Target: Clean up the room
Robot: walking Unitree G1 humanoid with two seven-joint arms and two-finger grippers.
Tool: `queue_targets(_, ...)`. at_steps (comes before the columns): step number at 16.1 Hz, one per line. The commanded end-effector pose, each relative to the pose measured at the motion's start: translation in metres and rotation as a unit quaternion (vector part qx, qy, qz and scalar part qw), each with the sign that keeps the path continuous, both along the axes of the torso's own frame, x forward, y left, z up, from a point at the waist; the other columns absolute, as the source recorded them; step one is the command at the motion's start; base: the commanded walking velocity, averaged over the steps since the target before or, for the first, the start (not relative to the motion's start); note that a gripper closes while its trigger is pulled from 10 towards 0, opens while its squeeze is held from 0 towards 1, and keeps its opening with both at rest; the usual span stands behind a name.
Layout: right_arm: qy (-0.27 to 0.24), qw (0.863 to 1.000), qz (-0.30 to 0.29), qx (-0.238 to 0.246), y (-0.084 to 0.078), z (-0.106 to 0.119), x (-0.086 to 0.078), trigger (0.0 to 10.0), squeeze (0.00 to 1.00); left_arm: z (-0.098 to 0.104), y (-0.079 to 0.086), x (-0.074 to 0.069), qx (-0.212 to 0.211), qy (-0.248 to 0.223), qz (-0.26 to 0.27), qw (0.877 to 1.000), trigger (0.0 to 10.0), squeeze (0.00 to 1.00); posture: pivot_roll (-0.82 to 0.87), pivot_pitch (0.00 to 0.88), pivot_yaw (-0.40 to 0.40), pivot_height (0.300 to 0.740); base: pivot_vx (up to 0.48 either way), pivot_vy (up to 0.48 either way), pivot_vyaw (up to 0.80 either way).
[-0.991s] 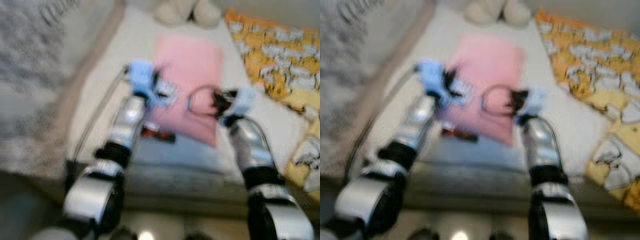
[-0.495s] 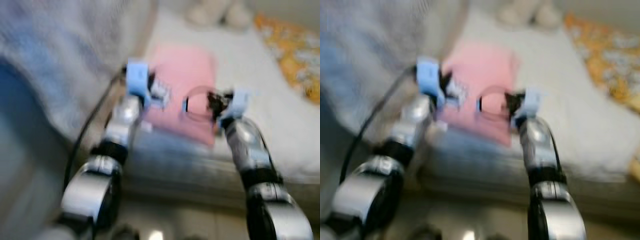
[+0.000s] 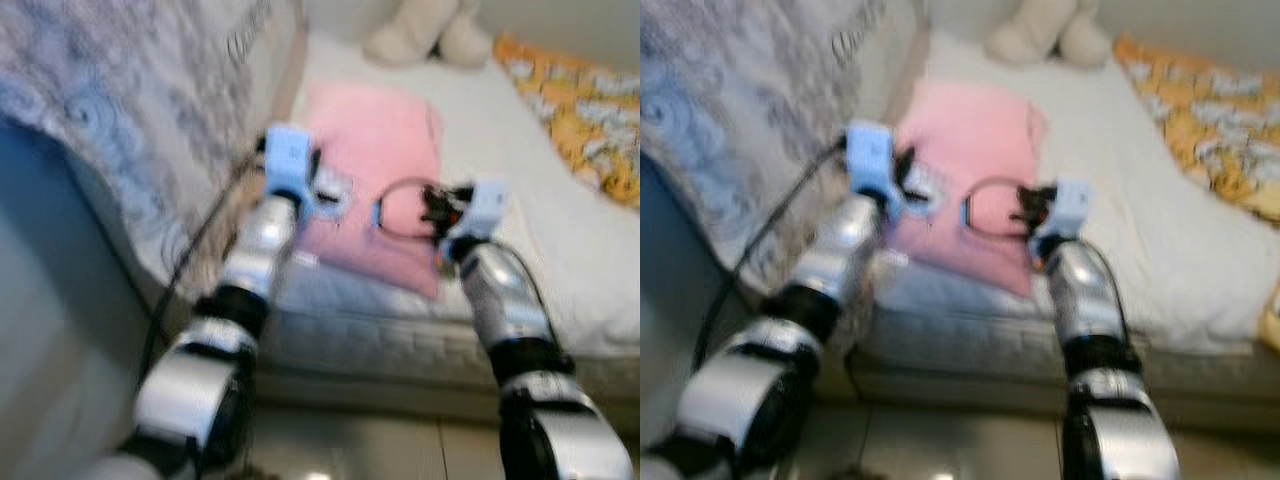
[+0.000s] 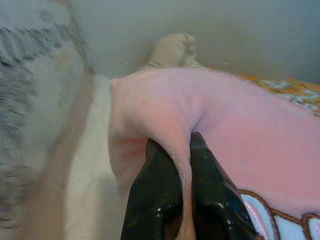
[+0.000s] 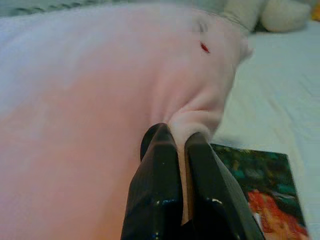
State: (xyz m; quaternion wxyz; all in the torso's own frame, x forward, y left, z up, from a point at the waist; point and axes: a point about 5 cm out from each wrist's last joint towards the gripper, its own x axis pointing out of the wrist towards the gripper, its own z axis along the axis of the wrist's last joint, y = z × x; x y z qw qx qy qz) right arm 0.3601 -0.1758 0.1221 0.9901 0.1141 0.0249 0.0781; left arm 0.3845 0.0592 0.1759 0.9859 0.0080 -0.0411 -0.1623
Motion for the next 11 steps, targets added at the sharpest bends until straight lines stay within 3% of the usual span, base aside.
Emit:
queue_targets(1,-0.011,1.0,0.001,0.002,0.002,0.005,0.001,10.0,0.0,0.01,0.007,0.002,0.007,-0.023,0.011,1.0,10.0,0.0,0.06,0.0,-0.052,0.74,0.48,0.0,0.0)
queue_targets(7,-0.005,1.0,-0.001,0.0,0.002,0.002,-0.001,10.0,0.0,0.008,0.001,0.0,0.0,-0.017,0.014,1.0,10.0,0.0,0.05,0.0,-0.052,0.74,0.48,0.0,0.0)
queue_targets(11,0.028,0.998,0.025,-0.043,0.005,-0.007,0.004,10.0,0.0,0.004,-0.016,0.0,-0.016,0.011,0.017,1.0,10.0,0.0,0.06,0.0,-0.055,0.74,0.48,0.0,0.52)
